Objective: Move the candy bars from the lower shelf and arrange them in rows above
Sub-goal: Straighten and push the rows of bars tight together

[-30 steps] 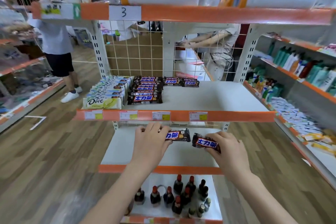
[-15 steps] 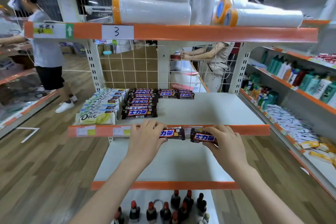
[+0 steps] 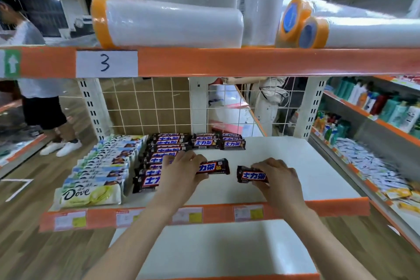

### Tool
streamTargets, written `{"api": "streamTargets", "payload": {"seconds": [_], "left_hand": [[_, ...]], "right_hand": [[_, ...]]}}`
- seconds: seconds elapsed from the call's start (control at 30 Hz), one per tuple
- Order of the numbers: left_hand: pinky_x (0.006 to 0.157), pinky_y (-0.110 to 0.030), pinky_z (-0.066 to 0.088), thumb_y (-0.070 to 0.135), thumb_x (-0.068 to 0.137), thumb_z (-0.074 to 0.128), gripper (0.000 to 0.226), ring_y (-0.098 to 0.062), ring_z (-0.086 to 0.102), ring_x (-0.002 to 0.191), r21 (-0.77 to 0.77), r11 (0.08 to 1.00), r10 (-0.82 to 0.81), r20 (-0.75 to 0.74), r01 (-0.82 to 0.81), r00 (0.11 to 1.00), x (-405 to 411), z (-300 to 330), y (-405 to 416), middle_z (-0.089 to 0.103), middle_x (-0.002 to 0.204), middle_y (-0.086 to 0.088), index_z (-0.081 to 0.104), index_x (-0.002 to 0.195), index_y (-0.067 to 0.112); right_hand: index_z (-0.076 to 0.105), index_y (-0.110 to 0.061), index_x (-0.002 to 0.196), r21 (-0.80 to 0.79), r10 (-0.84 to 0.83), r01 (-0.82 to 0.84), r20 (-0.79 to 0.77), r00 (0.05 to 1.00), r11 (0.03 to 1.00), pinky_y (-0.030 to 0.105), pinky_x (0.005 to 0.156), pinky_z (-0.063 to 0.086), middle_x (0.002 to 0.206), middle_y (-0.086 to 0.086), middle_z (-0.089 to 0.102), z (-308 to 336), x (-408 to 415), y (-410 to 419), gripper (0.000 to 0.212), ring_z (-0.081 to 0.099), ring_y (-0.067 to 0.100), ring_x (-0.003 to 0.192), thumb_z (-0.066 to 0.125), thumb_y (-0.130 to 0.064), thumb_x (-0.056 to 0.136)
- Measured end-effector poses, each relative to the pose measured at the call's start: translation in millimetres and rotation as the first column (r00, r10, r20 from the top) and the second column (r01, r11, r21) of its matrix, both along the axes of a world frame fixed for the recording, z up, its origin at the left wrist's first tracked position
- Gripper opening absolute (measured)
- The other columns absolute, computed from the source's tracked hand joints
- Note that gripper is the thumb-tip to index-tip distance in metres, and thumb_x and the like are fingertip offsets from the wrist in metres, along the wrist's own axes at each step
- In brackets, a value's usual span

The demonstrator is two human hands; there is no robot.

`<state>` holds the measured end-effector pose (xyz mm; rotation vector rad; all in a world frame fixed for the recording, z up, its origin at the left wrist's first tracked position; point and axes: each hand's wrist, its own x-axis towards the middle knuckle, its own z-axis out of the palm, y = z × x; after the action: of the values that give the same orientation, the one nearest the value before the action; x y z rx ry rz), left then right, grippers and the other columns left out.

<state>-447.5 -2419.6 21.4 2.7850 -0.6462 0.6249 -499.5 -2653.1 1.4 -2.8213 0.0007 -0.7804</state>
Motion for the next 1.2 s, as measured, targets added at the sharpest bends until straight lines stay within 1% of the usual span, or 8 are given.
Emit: {"api": "streamTargets", "payload": {"seconds": [0.1,0.23,0.43,0.63,0.73,0.83,0.97,1.2], "left_hand": [[0.099,-0.038,0.024,0.047,0.089,0.052,0.037,-0.013,0.039,0.122,0.047,0.999,0.02,-0.053,-0.018,0.998,25.2,-0.7,-5.2,0.049,0.124,0.012,0.049,0.124,0.035],[0.103,-0.039,0.025,0.046,0.091,0.05,0.04,-0.013,0.036,0.127,0.049,0.999,0.026,-0.097,-0.022,0.995,60.8,-2.4,-11.5,0.047,0.129,0.011,0.046,0.128,0.034],[0.1,-0.039,0.027,0.044,0.09,0.05,0.039,-0.014,0.037,0.124,0.062,0.998,0.041,-0.131,-0.033,0.991,105.9,-8.7,-22.7,0.046,0.128,0.01,0.045,0.128,0.035],[0.103,-0.038,0.025,0.046,0.09,0.05,0.036,-0.011,0.037,0.122,0.034,0.999,0.041,-0.169,-0.036,0.985,136.9,-17.8,-36.5,0.045,0.125,0.012,0.045,0.125,0.037],[0.102,-0.037,0.025,0.048,0.089,0.051,0.036,-0.009,0.039,0.121,0.021,0.999,0.038,-0.194,-0.035,0.98,151.3,-20.4,-40.2,0.046,0.123,0.013,0.047,0.123,0.037],[0.104,-0.039,0.023,0.048,0.088,0.055,0.036,-0.009,0.04,0.119,0.051,0.998,0.043,-0.199,-0.033,0.979,161.0,-23.1,-43.1,0.047,0.122,0.012,0.048,0.122,0.037],[0.107,-0.042,0.021,0.048,0.085,0.058,0.04,-0.011,0.038,0.122,0.111,0.993,0.057,-0.219,-0.034,0.974,162.1,-28.9,-42.8,0.046,0.125,0.012,0.048,0.123,0.036],[0.105,-0.041,0.024,0.046,0.084,0.06,0.036,-0.011,0.04,0.119,0.1,0.992,0.101,-0.203,-0.082,0.974,163.6,-28.9,-37.2,0.049,0.121,0.012,0.049,0.117,0.036]], "right_hand": [[0.072,-0.021,0.091,-0.012,0.001,-0.001,-0.006,1.0,1.0,0.035,0.059,0.045,0.083,-0.003,0.066,-6.3,25.1,-7.2,0.039,0.064,0.026,0.076,0.089,-0.019,0.056],[0.069,-0.022,0.103,0.03,-0.011,0.013,-0.056,0.998,0.999,0.035,0.072,0.041,0.096,-0.003,0.064,-6.8,56.4,-11.7,0.032,0.06,0.025,0.093,0.078,-0.021,0.073],[0.072,-0.021,0.091,-0.001,-0.035,0.035,-0.086,0.996,0.999,0.035,0.061,0.046,0.082,-0.002,0.065,-11.0,94.4,-19.2,0.035,0.063,0.024,0.078,0.085,-0.016,0.06],[0.065,-0.022,0.11,-0.023,-0.044,0.041,-0.128,0.991,0.999,0.034,0.077,0.042,0.102,-0.001,0.063,-5.7,123.2,-26.1,0.029,0.057,0.023,0.099,0.068,-0.024,0.081],[0.061,-0.025,0.118,-0.007,-0.047,0.046,-0.145,0.988,0.999,0.03,0.083,0.04,0.11,-0.004,0.061,-5.0,133.7,-27.9,0.033,0.054,0.018,0.106,0.063,-0.028,0.086],[0.059,-0.027,0.121,0.021,-0.051,0.055,-0.152,0.987,0.998,0.029,0.086,0.038,0.113,-0.006,0.06,-6.7,140.1,-28.5,0.034,0.052,0.016,0.109,0.061,-0.03,0.087],[0.061,-0.026,0.118,0.039,-0.051,0.058,-0.16,0.986,0.998,0.031,0.084,0.038,0.109,-0.005,0.061,-12.6,145.4,-28.1,0.033,0.053,0.018,0.106,0.063,-0.028,0.085],[0.064,-0.025,0.114,0.067,-0.032,0.043,-0.156,0.987,0.997,0.031,0.08,0.038,0.103,-0.003,0.063,-17.6,153.0,-25.4,0.031,0.055,0.02,0.1,0.064,-0.024,0.082]]}}
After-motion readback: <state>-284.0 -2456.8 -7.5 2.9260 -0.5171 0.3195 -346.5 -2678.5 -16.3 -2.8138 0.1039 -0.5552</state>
